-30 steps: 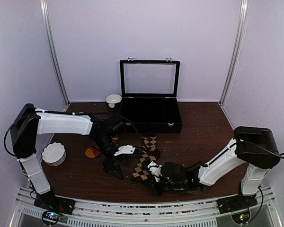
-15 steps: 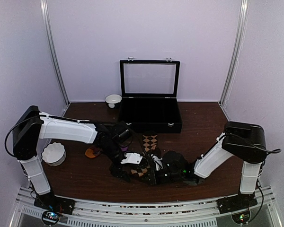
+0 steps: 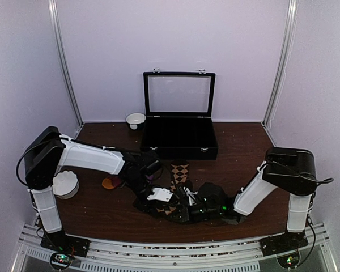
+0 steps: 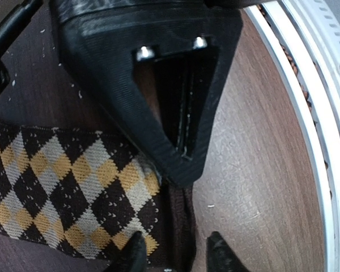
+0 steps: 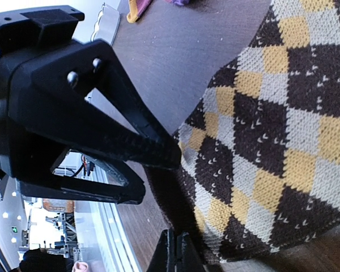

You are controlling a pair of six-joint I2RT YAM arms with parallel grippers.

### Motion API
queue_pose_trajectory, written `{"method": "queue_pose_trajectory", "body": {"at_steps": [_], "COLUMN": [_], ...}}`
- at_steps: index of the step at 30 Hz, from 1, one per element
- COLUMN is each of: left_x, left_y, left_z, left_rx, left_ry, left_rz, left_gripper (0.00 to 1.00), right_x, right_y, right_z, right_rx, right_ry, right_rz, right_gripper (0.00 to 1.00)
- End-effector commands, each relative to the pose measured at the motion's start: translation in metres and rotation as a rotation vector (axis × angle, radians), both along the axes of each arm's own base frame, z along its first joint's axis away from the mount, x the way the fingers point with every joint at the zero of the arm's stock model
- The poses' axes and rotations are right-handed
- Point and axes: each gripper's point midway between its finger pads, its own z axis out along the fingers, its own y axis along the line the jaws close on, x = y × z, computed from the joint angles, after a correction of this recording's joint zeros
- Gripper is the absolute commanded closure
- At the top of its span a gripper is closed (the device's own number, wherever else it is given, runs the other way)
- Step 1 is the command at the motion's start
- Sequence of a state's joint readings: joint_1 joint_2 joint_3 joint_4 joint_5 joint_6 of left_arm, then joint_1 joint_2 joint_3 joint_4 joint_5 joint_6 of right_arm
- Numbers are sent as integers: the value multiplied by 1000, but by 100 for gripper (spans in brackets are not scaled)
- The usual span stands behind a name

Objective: Roll the socks
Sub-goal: Roll the sock at the center of the board.

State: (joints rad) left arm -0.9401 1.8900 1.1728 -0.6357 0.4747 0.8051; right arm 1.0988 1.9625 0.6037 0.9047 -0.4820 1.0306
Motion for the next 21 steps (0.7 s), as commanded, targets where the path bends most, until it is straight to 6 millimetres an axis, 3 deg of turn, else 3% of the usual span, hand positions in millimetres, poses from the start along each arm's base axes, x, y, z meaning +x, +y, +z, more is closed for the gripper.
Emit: {"method": "queue_pose_trajectory", "body": {"at_steps": [1, 11, 18, 20, 21], "left_x": [-4, -1, -8, -8, -9], "left_y": [-2, 1, 4, 6, 7], "left_z": [-5, -23, -27, -30, -31], "left_rx": [8, 93, 111, 132, 145], "left_ry": [4, 38, 90, 98, 107], "left_rz": [-16, -2, -2, -1, 2], "left_gripper": [65, 92, 100, 100, 100], "right_x": [-6, -8, -8, -7, -6], "right_y": [-6, -16, -18, -24, -27], "right_z": [-17, -22, -20, -19, -17], "right_rx": [-36, -60, -62, -72, -81], "right_ry": [53, 39, 11, -35, -69], "right_rz": [6, -1, -5, -19, -26], "right_gripper": [100, 100, 100, 87, 71]}}
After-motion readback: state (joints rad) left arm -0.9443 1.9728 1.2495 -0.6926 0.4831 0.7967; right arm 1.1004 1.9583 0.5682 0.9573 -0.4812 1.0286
